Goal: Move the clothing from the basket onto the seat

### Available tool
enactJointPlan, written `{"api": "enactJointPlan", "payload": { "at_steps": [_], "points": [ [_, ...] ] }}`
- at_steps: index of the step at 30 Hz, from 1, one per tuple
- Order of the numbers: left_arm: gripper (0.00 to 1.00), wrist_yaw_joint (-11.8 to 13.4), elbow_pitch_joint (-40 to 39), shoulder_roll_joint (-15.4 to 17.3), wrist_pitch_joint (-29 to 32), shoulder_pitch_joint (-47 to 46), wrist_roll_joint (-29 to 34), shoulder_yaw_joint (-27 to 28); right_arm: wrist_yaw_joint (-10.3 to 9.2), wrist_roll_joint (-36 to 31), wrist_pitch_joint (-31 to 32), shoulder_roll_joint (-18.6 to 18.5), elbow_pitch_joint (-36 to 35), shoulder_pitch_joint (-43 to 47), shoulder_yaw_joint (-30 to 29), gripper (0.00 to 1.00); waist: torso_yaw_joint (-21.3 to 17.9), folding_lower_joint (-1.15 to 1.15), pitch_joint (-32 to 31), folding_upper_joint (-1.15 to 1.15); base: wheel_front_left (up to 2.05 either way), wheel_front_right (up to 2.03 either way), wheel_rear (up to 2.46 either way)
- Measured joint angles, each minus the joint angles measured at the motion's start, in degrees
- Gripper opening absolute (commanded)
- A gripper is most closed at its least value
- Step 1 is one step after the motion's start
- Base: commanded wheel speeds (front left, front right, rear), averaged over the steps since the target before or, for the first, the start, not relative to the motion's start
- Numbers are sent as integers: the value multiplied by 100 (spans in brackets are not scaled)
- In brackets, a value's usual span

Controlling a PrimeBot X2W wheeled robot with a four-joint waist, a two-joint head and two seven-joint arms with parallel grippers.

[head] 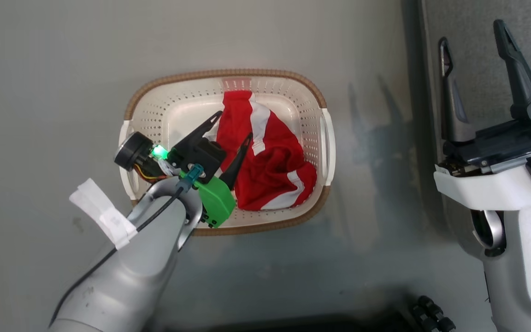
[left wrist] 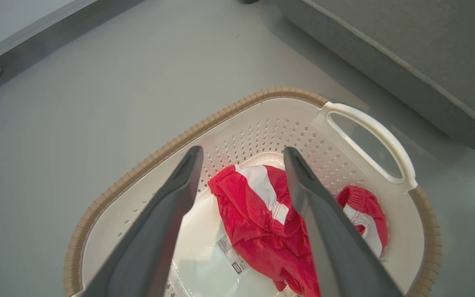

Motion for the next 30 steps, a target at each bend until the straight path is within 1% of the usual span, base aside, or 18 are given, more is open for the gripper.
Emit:
{"api": "enactJointPlan", "payload": {
  "at_steps": [2,6,9,12,18,23,28,30],
  "points": [
    [100,-1,337,43,1,-331,-74,-187,0,-42,0,16,-130,-31,-29,100,-37,0,271,0,0,0,0],
    [100,-1,1045,-21,0,-820,-180,-677,0,-138,0,-5,-327,-77,-68,100,-106,0,745,0,0,0,0],
    [100,-2,1366,-104,0,-1133,-248,-990,0,-153,0,-9,-482,-101,-122,100,-151,0,1061,0,0,0,0],
    [100,-2,1650,-133,0,-1393,-305,-1179,0,-185,0,-3,-631,-113,-216,100,-189,0,1348,0,0,0,0],
    [100,30,2025,-183,0,-1829,-235,-1301,0,-204,0,34,-767,-155,-193,100,-271,1,1823,0,0,0,0],
    [100,267,2147,-170,0,-1978,-86,-1390,0,-205,0,102,-793,-163,-163,100,-416,1,2044,0,0,0,0],
    [100,426,2217,-102,0,-2058,-40,-1401,0,-198,0,175,-781,-154,-130,100,-569,1,2152,0,0,0,0],
    [100,453,2260,-68,0,-2100,18,-1428,0,-193,0,197,-775,-144,-113,100,-624,1,2183,0,0,0,0]
  ]
}}
